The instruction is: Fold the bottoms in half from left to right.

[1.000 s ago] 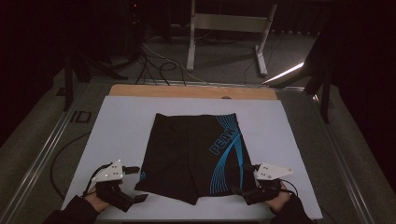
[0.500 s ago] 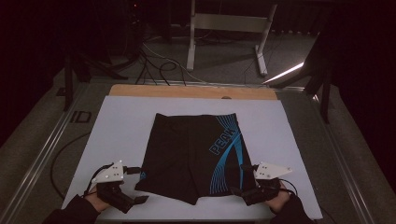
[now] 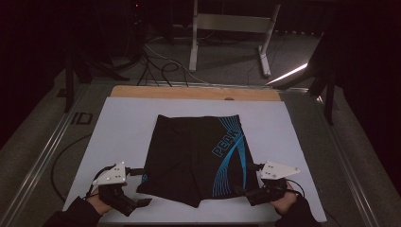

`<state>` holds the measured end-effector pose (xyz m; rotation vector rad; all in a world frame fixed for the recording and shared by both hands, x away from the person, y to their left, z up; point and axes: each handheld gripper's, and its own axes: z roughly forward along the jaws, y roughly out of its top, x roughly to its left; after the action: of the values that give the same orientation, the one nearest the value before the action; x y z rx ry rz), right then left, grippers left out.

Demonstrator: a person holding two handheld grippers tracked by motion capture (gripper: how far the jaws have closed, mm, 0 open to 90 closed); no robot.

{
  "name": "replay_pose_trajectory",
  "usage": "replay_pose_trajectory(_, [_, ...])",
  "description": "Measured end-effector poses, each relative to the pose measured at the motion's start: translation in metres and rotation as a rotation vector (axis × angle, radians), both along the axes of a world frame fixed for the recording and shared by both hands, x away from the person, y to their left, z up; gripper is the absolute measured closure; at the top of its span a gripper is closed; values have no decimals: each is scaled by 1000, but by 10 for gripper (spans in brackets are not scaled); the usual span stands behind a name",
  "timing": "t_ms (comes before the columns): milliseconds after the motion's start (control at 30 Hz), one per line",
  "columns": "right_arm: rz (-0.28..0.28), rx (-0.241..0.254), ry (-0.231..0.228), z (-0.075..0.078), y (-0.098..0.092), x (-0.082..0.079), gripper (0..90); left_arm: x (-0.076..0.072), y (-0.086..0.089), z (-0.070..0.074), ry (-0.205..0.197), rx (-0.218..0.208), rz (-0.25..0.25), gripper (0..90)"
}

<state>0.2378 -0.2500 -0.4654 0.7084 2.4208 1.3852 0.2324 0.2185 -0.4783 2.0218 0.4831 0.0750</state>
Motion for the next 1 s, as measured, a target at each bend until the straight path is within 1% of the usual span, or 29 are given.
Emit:
replay_pose_trajectory(33, [-3, 0, 1, 4, 0, -1, 100, 0, 0, 1, -1, -3, 1, 0])
replay_pose_trajectory(67, [-3, 0, 1, 4, 0, -1, 100, 0, 0, 2, -1, -7, 0, 0])
replay_pose_trajectory(133, [-2, 15, 0, 9, 1, -1, 100, 0, 0, 3, -5, -7, -2, 0])
replay_pose_trajectory(167, [1, 11, -9, 13, 2, 0, 100, 1, 0, 4, -6, -12, -3, 0])
replay_pose_trajectory(267, [-8, 6, -19, 18, 2, 2, 100, 1, -1, 6, -8, -21, -6, 0])
replay_pose_trajectory(300, [-17, 16, -23, 21, 1, 4, 100, 1, -1, 7, -5, -29, -8, 0])
replay_pose_trajectory(367, [-20, 17, -27, 23, 1, 5, 100, 1, -2, 8, -9, -30, -7, 0])
replay_pose_trajectory(500, [-32, 26, -32, 31, 0, 11, 100, 1, -3, 10, -13, -31, -5, 0])
replay_pose_trajectory(567, [-34, 24, -48, 39, 0, 15, 100, 1, -3, 12, -18, -27, 1, 0])
replay_pose_trajectory(600, [-34, 24, -48, 39, 0, 15, 100, 1, -3, 12, -18, -29, 4, 0])
replay_pose_trajectory(633, [-37, 28, -56, 45, 2, 17, 100, 1, -3, 13, -21, -28, 10, 0])
replay_pose_trajectory(667, [-37, 28, -56, 45, 2, 17, 100, 0, -3, 14, -23, -32, 14, 0])
replay_pose_trajectory(700, [-30, 33, -64, 50, 4, 20, 100, 0, -3, 15, -26, -33, 17, 0])
replay_pose_trajectory(800, [-29, 36, -74, 54, 7, 23, 100, 0, -2, 18, -30, -37, 29, 0])
replay_pose_trajectory(833, [-26, 42, -83, 58, 10, 27, 100, 0, -2, 18, -33, -38, 34, 0])
replay_pose_trajectory(867, [-26, 42, -83, 58, 10, 27, 100, 0, -2, 18, -31, -40, 39, 0])
replay_pose_trajectory(1000, [-23, 48, -87, 63, 18, 36, 100, 0, -2, 20, -29, -36, 57, 0])
